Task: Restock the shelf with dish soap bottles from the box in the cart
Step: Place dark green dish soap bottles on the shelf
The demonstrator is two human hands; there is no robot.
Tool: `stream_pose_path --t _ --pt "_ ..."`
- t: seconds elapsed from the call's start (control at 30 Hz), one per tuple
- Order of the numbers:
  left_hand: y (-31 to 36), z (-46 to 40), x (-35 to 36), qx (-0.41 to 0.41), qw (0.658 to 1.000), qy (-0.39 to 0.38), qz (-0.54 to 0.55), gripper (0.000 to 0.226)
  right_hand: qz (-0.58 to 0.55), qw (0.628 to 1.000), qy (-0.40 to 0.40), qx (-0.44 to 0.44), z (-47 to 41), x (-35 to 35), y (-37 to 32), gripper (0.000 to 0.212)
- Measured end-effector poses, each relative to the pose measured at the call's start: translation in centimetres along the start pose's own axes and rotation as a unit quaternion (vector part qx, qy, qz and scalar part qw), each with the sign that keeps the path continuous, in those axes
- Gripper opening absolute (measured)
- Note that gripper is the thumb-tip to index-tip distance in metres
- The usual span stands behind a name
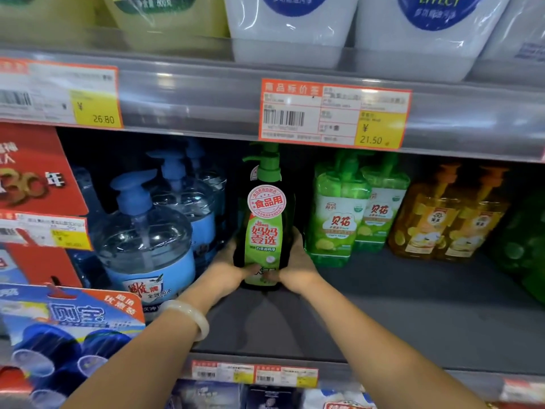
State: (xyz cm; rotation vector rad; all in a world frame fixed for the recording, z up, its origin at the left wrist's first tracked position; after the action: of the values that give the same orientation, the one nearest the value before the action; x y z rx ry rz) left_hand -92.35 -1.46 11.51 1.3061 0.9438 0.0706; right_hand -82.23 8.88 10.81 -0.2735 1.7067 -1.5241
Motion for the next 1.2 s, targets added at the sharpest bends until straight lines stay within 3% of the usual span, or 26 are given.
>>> stream_pose_path --t 0.37,0.5,0.63,0.77,0.97,1.2 --pt "0.3 -0.1 0.2 -0.027 1.000 0.009 -0.014 0.076 0.027 1.000 -0.008 0.002 -0.1 -0.1 -0.4 0.116" --pt "0.4 0.8 0.3 -0.038 0.999 0.024 0.008 0.062 0.035 0.999 0.003 0.004 0.3 0.0 -0.4 0.109" --pt "-0.4 2.2 0.7 -0.075 0.988 -0.006 -0.135 0.048 0.077 0.997 0.014 -0.003 1.8 0.3 -0.3 0.106" --pt "-0.4 4.5 1.6 -0.085 0.962 -0.067 -0.250 0.045 0.123 0.992 0.020 -0.015 4.4 0.3 0.5 0.089" --pt "2.8 7.9 6.0 0.077 0.949 -0.083 -0.295 0.051 0.253 0.967 0.005 -0.035 9.4 -1.6 2.6 0.076" --pt "8.5 13.1 15.8 0.240 0.896 -0.158 -0.340 0.061 0.294 0.952 0.076 0.024 17.7 -9.2 8.1 0.057"
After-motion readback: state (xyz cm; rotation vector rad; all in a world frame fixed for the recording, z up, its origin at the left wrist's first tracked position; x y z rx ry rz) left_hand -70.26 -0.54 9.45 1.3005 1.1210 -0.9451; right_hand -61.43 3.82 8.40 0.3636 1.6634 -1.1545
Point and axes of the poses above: each hand's wrist, its own z-axis away from the middle knuckle, its own x-axis out of the palm, y = z × x, the point moved 5 cm from there along -z, towards the middle knuckle, and after that the axes turned 7 degrees about -z, right-handed, at the moved point
